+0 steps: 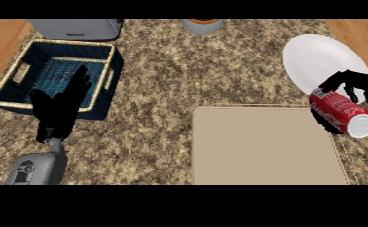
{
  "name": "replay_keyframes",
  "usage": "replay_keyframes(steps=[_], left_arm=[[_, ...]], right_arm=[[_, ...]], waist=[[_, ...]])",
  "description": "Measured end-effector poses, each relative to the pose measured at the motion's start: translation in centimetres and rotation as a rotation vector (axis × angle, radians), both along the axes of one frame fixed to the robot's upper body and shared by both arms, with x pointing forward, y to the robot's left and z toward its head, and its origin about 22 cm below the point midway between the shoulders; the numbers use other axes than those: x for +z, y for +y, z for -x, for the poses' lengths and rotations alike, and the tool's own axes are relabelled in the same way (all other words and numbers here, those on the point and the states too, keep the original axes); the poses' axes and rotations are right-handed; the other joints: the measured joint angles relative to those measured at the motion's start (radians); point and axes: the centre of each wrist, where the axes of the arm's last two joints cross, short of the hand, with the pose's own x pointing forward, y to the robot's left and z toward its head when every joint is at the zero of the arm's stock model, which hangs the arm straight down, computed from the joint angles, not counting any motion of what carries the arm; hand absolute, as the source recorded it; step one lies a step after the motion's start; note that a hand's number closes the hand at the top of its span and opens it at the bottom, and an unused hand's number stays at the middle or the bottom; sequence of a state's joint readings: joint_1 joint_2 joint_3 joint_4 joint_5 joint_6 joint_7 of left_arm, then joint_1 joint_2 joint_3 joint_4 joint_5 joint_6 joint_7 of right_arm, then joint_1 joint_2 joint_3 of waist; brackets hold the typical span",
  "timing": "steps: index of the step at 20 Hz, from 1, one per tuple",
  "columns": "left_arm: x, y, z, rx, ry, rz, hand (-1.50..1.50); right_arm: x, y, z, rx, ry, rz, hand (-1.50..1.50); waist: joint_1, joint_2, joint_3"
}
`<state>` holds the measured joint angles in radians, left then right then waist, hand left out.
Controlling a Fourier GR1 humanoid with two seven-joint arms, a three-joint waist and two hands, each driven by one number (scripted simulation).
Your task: Pick the can from the tray and place it in the plate
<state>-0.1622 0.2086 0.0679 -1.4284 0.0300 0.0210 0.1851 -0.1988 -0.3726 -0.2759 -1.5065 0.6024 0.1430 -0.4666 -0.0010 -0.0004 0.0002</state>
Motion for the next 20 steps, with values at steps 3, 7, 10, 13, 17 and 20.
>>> replay_keyframes(steps=[3,7,10,13,17,20], left_arm=[[0.0,0.3,-0.1,-0.01,-0.006,0.0,0.0],[-0.1,0.0,-0.5,-0.021,-0.006,0.0,0.0],[-0.1,-0.5,-0.8,-0.029,-0.006,0.002,0.0],[0.2,-0.2,-1.0,-0.034,-0.009,0.001,0.0],[0.4,-0.6,-0.8,-0.05,-0.019,-0.001,0.0],[0.6,-0.9,-0.9,-0.058,-0.023,0.001,0.0]], right_arm=[[0.5,-2.3,-1.7,-0.055,0.019,-0.045,1.5],[0.1,-5.3,-3.8,-0.124,0.026,-0.064,1.5],[-0.7,-7.0,-5.1,-0.16,0.042,-0.063,1.5],[-1.1,-8.7,-6.0,-0.187,0.049,-0.038,1.5],[-1.3,-10.6,-6.1,-0.206,0.114,0.053,1.5],[-1.6,-11.3,-6.3,-0.205,0.214,0.03,-1.5]], waist=[[0.007,0.002,0.0],[0.013,0.004,0.0],[0.016,0.006,0.001],[0.027,0.009,0.002],[0.044,0.015,0.003],[0.054,0.02,0.004]])
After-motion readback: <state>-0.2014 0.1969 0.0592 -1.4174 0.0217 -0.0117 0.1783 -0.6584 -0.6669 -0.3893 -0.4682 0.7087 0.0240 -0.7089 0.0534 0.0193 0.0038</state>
